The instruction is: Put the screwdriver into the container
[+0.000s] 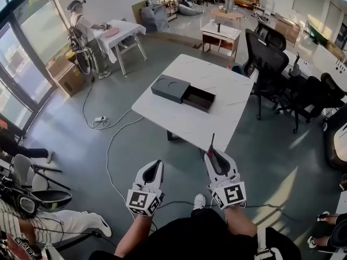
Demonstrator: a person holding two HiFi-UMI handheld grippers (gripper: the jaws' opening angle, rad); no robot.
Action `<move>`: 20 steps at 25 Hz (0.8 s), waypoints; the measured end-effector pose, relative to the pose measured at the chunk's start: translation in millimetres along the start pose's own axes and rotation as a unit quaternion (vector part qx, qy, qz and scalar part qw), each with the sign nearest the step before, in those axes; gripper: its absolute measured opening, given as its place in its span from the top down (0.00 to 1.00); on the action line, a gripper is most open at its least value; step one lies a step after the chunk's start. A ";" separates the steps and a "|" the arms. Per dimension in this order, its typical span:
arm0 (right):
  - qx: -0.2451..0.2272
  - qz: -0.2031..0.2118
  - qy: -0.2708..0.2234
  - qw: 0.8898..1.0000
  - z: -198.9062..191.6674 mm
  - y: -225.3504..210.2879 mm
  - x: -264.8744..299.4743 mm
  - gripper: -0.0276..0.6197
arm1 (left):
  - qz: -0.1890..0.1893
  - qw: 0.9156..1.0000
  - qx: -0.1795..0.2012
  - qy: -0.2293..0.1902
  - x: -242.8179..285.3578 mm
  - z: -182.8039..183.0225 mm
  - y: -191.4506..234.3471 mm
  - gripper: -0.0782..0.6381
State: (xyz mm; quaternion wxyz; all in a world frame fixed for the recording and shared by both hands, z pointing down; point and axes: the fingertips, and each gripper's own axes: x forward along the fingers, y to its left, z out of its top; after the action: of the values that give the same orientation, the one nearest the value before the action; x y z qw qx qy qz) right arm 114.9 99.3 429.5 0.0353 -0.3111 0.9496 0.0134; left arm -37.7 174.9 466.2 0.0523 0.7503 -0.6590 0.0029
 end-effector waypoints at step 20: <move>-0.028 0.035 0.023 0.999 -10.9 -53.3 85.6 0.81 | 0.020 1.000 -0.010 0.013 87.5 3.3 51.8 0.88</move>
State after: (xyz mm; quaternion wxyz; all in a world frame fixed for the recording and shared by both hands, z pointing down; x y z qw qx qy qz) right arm 77.0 5.3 433.8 0.0043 -0.2792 0.9596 0.0343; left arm -77.7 81.6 473.2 0.0685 0.7362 -0.6732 0.0071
